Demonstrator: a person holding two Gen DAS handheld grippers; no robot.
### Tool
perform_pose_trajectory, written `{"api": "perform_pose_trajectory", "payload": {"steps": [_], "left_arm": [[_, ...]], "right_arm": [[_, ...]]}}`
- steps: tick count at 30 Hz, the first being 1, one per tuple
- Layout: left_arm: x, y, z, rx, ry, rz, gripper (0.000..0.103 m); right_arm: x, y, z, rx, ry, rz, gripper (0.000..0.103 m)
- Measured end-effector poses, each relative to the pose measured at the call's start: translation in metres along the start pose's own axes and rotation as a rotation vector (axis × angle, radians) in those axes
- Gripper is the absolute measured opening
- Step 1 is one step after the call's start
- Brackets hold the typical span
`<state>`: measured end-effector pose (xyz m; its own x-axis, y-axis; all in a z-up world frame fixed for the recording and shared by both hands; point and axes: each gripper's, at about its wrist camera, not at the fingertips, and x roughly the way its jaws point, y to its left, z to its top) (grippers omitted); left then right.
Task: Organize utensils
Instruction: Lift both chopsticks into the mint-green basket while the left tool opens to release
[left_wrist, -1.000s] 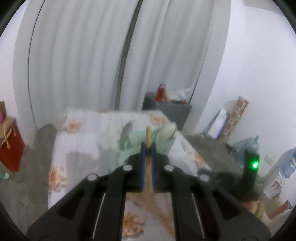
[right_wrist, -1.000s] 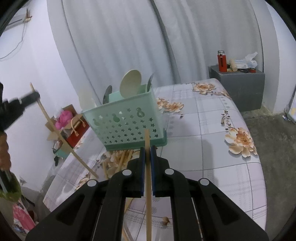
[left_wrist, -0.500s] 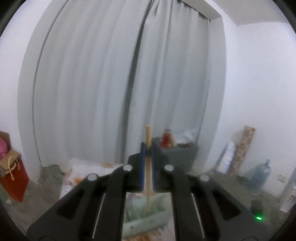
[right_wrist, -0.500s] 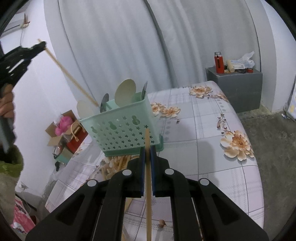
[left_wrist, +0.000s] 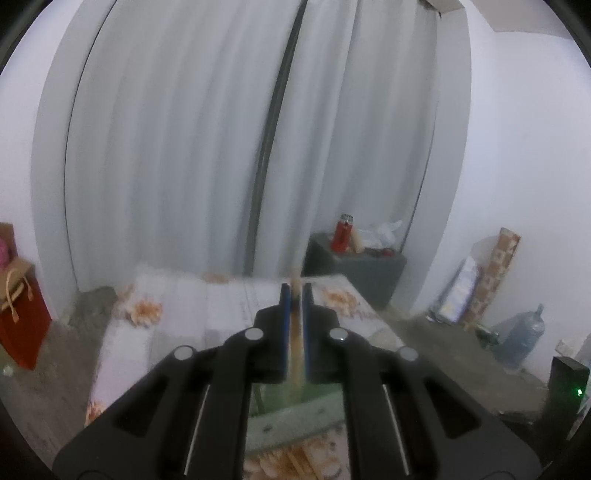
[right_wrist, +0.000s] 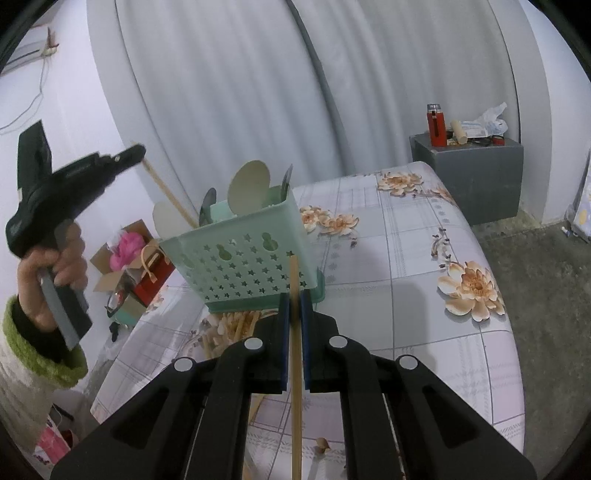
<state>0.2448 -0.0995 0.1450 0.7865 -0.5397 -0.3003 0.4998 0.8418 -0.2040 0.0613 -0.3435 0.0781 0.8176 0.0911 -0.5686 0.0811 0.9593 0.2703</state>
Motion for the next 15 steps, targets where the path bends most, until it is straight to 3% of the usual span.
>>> {"api": "perform_pose_trajectory", "payload": {"steps": [2, 12, 15], "left_arm": [[-0.006, 0.005, -0.007, 0.002, 0.004, 0.005, 0.023], [-0.046, 0.035, -0.044, -0.059, 0.017, 0.078, 0.048], [-0.052, 0.044, -0.065, -0.091, 0.076, 0.126, 0.054]], "right_arm": [[0.0, 0.0, 0.0, 0.0, 0.0, -0.001, 0.006], [-0.005, 0.007, 0.003, -0.011, -0.017, -0.009, 0.006], [-0.011, 0.012, 0.008, -0.019, -0.039, 0.0, 0.006]]}}
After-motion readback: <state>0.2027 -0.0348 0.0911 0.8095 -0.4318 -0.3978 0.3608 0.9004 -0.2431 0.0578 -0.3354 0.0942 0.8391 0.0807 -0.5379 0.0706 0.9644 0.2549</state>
